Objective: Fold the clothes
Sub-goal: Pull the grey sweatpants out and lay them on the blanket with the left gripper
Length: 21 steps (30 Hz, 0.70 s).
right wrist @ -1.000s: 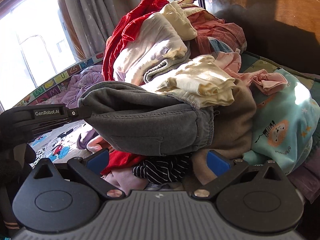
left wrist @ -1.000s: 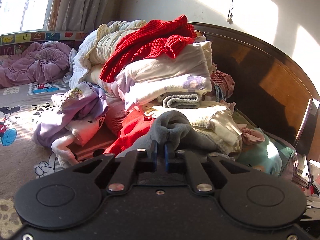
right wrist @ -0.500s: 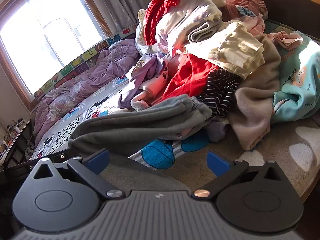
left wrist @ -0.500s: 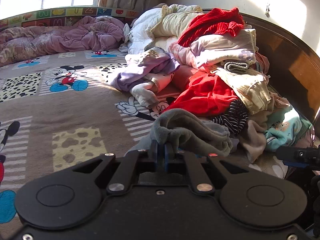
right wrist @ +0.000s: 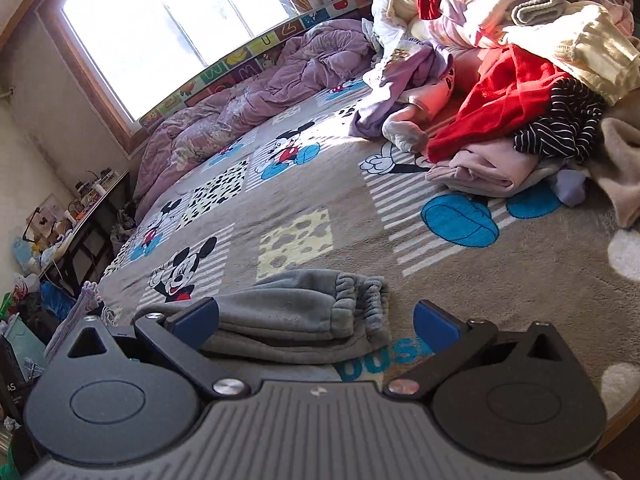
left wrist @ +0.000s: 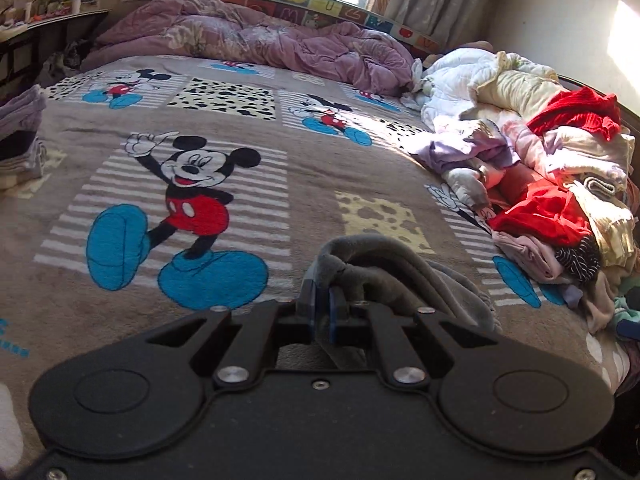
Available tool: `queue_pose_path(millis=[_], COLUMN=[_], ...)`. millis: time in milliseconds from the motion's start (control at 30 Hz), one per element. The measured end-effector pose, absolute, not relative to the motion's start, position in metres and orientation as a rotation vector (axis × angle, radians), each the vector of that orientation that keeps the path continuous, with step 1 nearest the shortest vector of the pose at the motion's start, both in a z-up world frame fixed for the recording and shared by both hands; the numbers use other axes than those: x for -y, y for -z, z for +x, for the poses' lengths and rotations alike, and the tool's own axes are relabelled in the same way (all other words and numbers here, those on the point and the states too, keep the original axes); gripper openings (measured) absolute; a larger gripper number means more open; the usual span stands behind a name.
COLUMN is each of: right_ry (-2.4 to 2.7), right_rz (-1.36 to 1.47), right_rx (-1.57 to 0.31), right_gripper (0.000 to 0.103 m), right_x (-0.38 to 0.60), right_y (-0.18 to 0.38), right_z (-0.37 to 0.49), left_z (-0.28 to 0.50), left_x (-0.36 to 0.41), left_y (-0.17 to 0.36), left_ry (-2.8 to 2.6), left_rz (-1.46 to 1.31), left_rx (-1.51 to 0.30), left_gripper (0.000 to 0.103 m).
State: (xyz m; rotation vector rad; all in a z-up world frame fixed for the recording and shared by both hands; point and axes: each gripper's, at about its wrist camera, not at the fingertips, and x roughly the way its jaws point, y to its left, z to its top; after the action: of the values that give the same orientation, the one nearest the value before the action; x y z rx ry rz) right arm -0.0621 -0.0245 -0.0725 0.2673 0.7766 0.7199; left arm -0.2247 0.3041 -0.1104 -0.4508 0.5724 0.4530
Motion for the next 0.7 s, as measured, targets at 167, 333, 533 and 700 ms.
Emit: queue_pose_path(millis=[167, 333, 533, 700], right_ry=[-0.809, -0.852, -0.853, -0.875], right_rz=[0.121, 0.008, -0.012, 0.056], right_rx=[-0.728, -0.730, -0.746, -0.809], right_gripper=[0.103, 0.103, 0.103, 0.103], right_x=[-0.006, -0.030, -0.040, -0.039], right_y=[0.067, 0.077, 0.096, 0.112], right_z=[-0.092, -0.110, -0.118, -0.111], left_z=[-0.256, -0.305, -0.318, -0.293], left_x=[-0.319, -0.317, -0.281, -0.241], left_y=[0.120, 0.113, 0.108, 0.109], left_ry=[-0.565, -0.525, -0.406, -0.312], left_rz=[-0.503, -0.586, -0.536, -0.327], left_rx=[-0.612, -0.549, -0.561, -0.615], left_gripper=[0.016, 0.045, 0.055, 0.057])
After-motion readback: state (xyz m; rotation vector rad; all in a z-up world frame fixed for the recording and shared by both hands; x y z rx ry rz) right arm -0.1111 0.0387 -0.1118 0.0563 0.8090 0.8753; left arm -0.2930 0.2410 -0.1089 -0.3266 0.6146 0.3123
